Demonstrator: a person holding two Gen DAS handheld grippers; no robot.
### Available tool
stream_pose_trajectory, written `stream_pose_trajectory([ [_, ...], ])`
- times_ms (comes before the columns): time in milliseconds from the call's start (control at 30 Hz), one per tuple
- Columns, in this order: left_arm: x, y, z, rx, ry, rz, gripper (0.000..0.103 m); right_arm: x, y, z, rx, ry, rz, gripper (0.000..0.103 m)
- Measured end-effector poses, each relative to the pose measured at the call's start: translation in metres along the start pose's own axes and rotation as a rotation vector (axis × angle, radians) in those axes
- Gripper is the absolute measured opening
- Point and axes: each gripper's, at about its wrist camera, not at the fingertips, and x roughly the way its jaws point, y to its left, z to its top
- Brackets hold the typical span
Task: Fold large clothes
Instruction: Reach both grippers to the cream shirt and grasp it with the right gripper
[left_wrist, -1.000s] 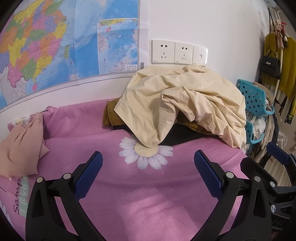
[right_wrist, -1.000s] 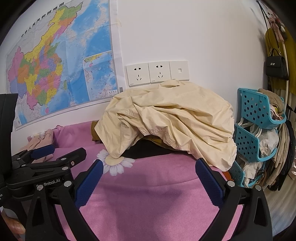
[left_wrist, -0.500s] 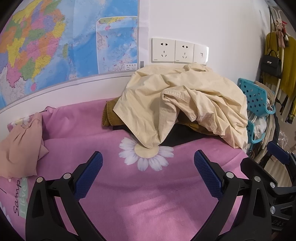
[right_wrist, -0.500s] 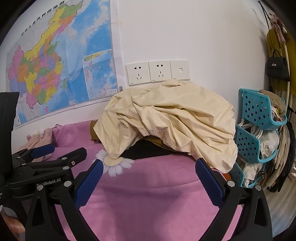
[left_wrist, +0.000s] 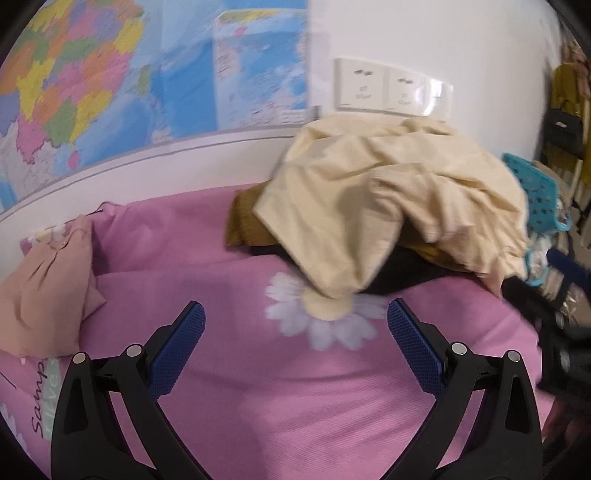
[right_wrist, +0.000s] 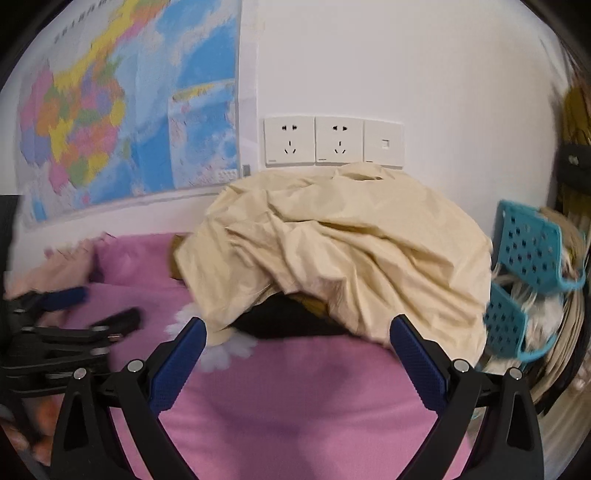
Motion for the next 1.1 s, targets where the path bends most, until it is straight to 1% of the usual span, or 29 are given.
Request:
stream_pose_trajectory([
  [33, 0.004, 0.005, 0.001, -0.004, 0.005, 0.014, 0.098, 0.01, 0.002, 0.004, -0.031, 0.006, -0.001, 0.097],
  [100, 0.011, 0.017, 0.004, -0.01, 0.007, 0.042, 0.098, 0.04, 0.007, 0.015, -0.129, 0.02, -0.053, 0.097],
  [167, 0.017, 0.026, 0.007, -0.012, 0.011, 0.067, 0.098, 0.065, 0.011, 0.022, -0.202, 0.045, -0.078, 0.097],
  [200, 0.019, 0.03, 0.008, -0.011, 0.012, 0.074, 0.097, 0.081, 0.015, 0.026, -0.259, 0.061, -0.096, 0.097],
  [333, 0.029, 0.041, 0.011, -0.003, 0.021, 0.1, 0.097, 0.119, 0.032, 0.032, -0.436, 0.052, -0.148, 0.097],
  [433, 0.039, 0.048, 0.012, 0.0, 0.039, 0.11, 0.097, 0.142, 0.04, 0.037, -0.53, 0.047, -0.155, 0.097],
  [467, 0.042, 0.05, 0.012, 0.002, 0.043, 0.113, 0.097, 0.146, 0.04, 0.039, -0.542, 0.052, -0.132, 0.091],
  [500, 0.045, 0.052, 0.012, 0.008, 0.044, 0.121, 0.097, 0.147, 0.039, 0.042, -0.545, 0.051, -0.112, 0.069],
  [533, 0.046, 0.052, 0.012, 0.013, 0.044, 0.127, 0.098, 0.148, 0.038, 0.044, -0.54, 0.06, -0.094, 0.061],
  [567, 0.048, 0.054, 0.012, 0.018, 0.043, 0.132, 0.098, 0.147, 0.035, 0.048, -0.533, 0.066, -0.088, 0.04],
  [600, 0.05, 0.056, 0.013, 0.023, 0.041, 0.136, 0.098, 0.143, 0.031, 0.054, -0.523, 0.059, -0.089, 0.023],
  [667, 0.053, 0.061, 0.015, 0.029, 0.04, 0.147, 0.098, 0.124, 0.014, 0.074, -0.43, 0.035, -0.028, 0.011],
  [700, 0.055, 0.065, 0.017, 0.031, 0.034, 0.147, 0.098, 0.112, 0.006, 0.085, -0.396, 0.015, -0.009, 0.009],
  [733, 0.056, 0.068, 0.019, 0.032, 0.024, 0.148, 0.098, 0.092, -0.007, 0.099, -0.353, -0.027, -0.003, 0.009],
  [767, 0.057, 0.071, 0.022, 0.033, 0.005, 0.151, 0.098, 0.079, -0.014, 0.11, -0.33, -0.052, -0.004, 0.008],
  [833, 0.06, 0.073, 0.029, 0.044, -0.022, 0.15, 0.098, 0.052, -0.041, 0.13, -0.242, -0.107, 0.01, 0.008],
  [900, 0.065, 0.071, 0.039, 0.07, -0.05, 0.124, 0.098, 0.021, -0.069, 0.162, -0.145, -0.175, 0.034, 0.007],
  [967, 0.067, 0.062, 0.05, 0.107, -0.087, 0.077, 0.098, -0.002, -0.09, 0.18, -0.094, -0.231, 0.047, 0.006],
  [1067, 0.066, 0.037, 0.067, 0.196, -0.157, -0.018, 0.098, -0.035, -0.12, 0.211, -0.024, -0.297, 0.062, 0.006],
  [1100, 0.064, 0.026, 0.073, 0.225, -0.183, -0.088, 0.098, -0.043, -0.125, 0.215, -0.017, -0.31, 0.064, 0.006],
])
